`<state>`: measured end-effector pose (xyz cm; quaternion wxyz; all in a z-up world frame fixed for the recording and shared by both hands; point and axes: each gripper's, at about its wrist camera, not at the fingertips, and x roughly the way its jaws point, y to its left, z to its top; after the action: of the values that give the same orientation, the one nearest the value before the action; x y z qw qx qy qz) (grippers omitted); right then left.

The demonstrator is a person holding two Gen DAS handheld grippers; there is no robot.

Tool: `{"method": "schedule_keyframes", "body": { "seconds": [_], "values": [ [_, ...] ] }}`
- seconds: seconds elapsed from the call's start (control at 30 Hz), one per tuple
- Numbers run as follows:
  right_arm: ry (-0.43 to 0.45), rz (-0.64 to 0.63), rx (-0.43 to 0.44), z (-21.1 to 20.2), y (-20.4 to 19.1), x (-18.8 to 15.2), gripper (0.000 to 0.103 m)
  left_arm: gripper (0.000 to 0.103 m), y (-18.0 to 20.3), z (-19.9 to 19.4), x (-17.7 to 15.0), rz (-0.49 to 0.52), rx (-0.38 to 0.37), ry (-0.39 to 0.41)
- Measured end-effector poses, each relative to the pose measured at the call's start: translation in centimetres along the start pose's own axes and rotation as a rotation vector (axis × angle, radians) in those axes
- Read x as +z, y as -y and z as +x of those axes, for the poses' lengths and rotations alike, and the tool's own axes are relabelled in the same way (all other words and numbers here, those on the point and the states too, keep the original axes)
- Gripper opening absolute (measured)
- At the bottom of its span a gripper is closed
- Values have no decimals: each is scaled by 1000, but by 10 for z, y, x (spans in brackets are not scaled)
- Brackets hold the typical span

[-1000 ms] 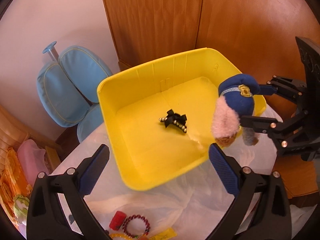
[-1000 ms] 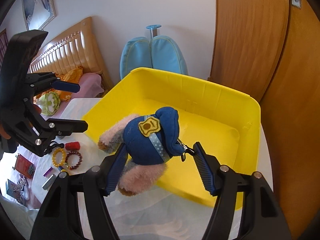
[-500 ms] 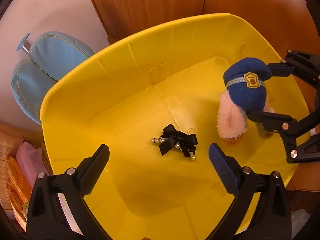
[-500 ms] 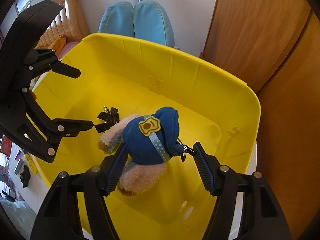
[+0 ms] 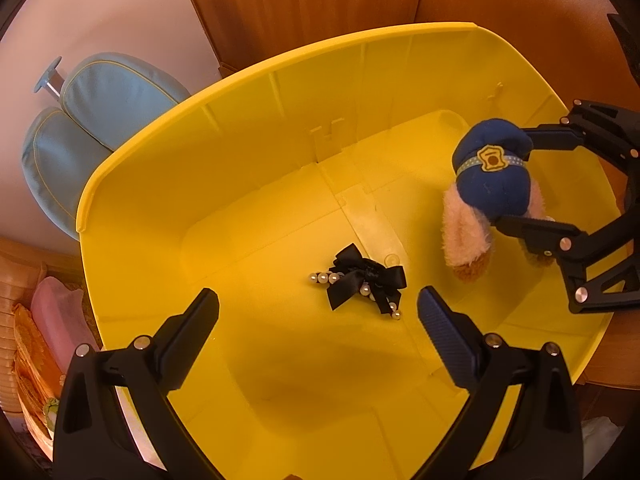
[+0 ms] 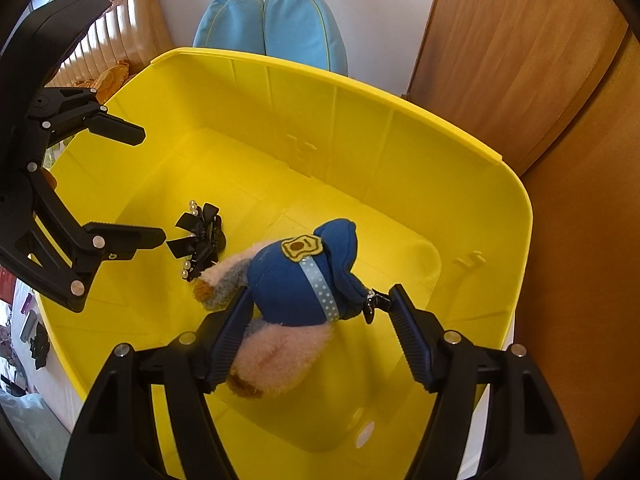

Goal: Organize jewelry
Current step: 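Carry the plush toy into the yellow bin and open the right gripper, then withdraw the right gripper and move the left gripper toward the black claw clip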

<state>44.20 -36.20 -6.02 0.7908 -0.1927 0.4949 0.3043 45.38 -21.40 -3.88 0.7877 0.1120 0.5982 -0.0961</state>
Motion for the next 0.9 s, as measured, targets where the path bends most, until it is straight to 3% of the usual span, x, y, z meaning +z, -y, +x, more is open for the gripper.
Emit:
{"method": "schedule_keyframes", "body": {
  "seconds": [0.1, 0.17, 0.33, 0.53, 0.9],
  "values": [
    [13, -1, 6, -5, 1, -1, 75, 96, 3, -4, -5, 5, 1, 14],
    [34, -4, -6, -14, 1, -5, 90, 96, 2, -10, -7, 8, -2, 28],
    [80, 3, -28, -32, -2, -5, 91, 96, 3, -20, -13, 14, -6, 65],
    [133, 16, -55, -58, -15, -11, 91, 96, -3, -47, -46, 20, -2, 123],
    [252, -45, -44, -120, -102, -13, 94, 96, -34, -114, -132, -27, 4, 229]
  ]
}}
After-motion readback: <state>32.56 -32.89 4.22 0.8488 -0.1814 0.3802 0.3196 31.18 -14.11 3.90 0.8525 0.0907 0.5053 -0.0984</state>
